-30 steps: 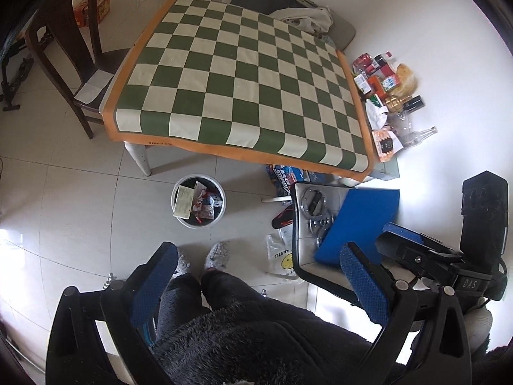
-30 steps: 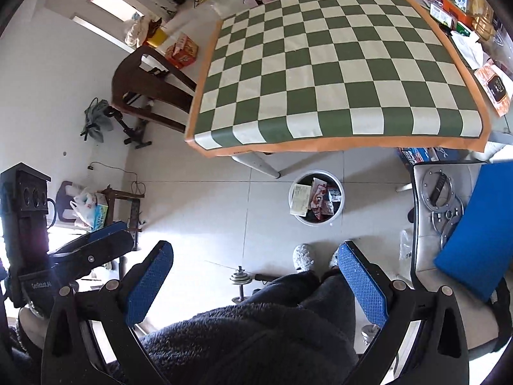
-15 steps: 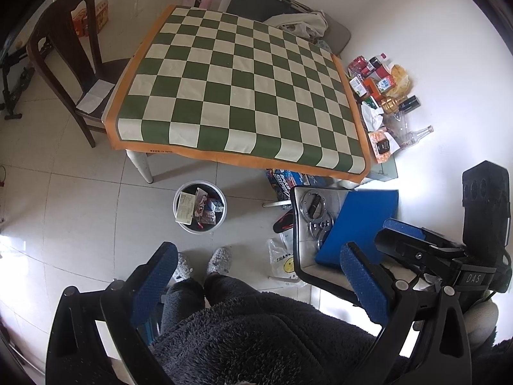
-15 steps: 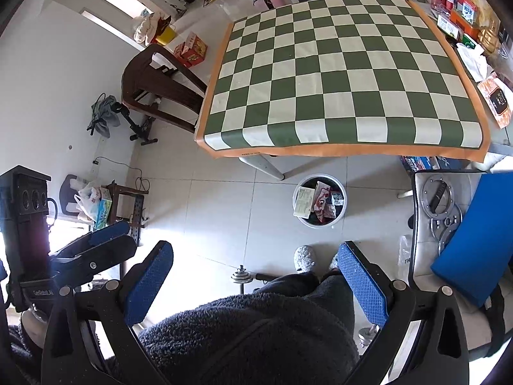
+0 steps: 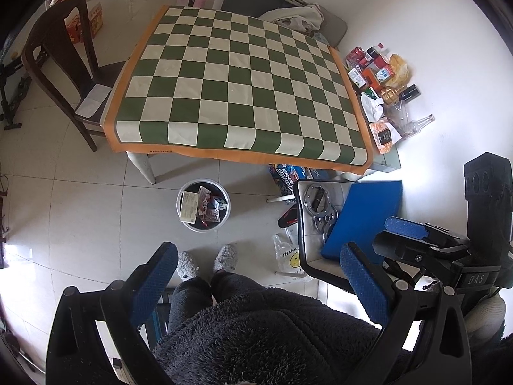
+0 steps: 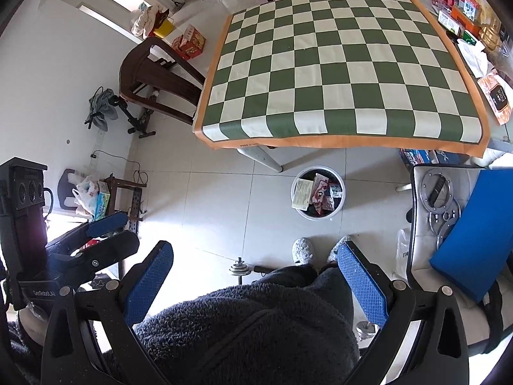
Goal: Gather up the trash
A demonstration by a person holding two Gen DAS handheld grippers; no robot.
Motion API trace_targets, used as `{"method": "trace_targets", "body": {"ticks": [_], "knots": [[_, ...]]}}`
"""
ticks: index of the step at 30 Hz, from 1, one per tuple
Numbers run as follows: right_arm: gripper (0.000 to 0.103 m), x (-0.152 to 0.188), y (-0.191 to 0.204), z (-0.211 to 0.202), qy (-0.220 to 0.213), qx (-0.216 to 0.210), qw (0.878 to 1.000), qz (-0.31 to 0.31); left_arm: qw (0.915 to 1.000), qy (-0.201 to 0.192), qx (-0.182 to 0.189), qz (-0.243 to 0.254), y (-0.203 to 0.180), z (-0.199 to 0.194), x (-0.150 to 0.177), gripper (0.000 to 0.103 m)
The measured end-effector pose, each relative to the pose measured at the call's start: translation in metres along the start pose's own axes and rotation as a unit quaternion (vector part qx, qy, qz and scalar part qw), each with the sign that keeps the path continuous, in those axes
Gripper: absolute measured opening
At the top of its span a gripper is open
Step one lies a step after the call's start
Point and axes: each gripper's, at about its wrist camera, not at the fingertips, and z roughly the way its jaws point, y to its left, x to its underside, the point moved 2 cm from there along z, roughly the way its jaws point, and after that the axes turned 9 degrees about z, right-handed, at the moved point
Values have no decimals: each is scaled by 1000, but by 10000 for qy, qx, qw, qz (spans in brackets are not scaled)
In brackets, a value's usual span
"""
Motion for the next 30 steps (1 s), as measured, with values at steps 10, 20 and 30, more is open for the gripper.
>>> {"method": "trace_targets", "body": {"ticks": [10, 20, 30], "knots": [[103, 3, -4, -1, 5, 23, 10000, 6, 10000, -8, 14, -9, -1, 1, 0, 103], [103, 5, -3, -1, -5, 38, 10000, 18, 10000, -1, 24, 27, 3, 0, 0, 103], [103, 6, -4, -3, -8, 44, 10000, 14, 10000, -43, 22, 39, 2, -1, 0, 103]]}}
